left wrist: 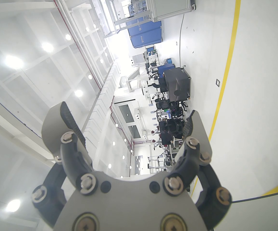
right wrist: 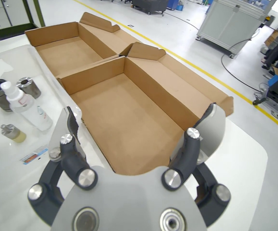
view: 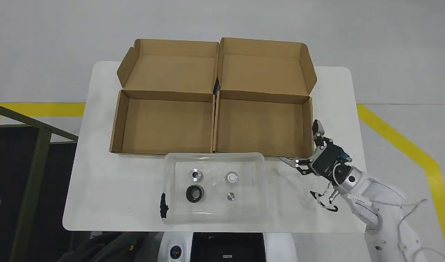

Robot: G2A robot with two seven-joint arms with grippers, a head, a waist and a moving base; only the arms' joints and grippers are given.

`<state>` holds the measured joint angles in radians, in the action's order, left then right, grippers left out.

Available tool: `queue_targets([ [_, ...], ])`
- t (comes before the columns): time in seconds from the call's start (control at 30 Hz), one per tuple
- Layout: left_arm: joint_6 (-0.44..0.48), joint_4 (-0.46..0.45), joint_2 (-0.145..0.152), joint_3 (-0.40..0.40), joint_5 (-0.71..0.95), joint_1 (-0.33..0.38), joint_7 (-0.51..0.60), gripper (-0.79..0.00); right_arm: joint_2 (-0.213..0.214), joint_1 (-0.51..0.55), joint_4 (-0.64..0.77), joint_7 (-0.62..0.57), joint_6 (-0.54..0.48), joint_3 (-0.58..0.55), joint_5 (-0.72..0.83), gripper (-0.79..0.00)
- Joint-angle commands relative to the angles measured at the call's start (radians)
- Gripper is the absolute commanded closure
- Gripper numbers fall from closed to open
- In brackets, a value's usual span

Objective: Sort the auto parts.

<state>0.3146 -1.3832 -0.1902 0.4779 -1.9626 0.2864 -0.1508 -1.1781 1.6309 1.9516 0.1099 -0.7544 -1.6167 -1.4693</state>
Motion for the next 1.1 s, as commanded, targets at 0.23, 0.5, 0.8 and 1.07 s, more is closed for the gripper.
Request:
queue_targets([
  [0.23, 0.0, 0.0, 0.0, 0.0, 0.0, 0.0, 0.0, -0.785, 0.006, -0.039, 0.049, -0.094, -0.093, 0.109, 0.006, -0.785],
  [0.5, 0.0, 0.0, 0.0, 0.0, 0.0, 0.0, 0.0, -0.785, 0.009, -0.074, 0.05, -0.141, -0.129, 0.197, 0.005, -0.785],
  [0.8, 0.0, 0.0, 0.0, 0.0, 0.0, 0.0, 0.0, -0.785, 0.011, -0.116, 0.032, -0.18, -0.163, 0.31, -0.027, -0.785],
  [1.07, 0.0, 0.0, 0.0, 0.0, 0.0, 0.0, 0.0, -0.785, 0.014, -0.154, 0.01, -0.214, -0.183, 0.379, -0.061, -0.785],
])
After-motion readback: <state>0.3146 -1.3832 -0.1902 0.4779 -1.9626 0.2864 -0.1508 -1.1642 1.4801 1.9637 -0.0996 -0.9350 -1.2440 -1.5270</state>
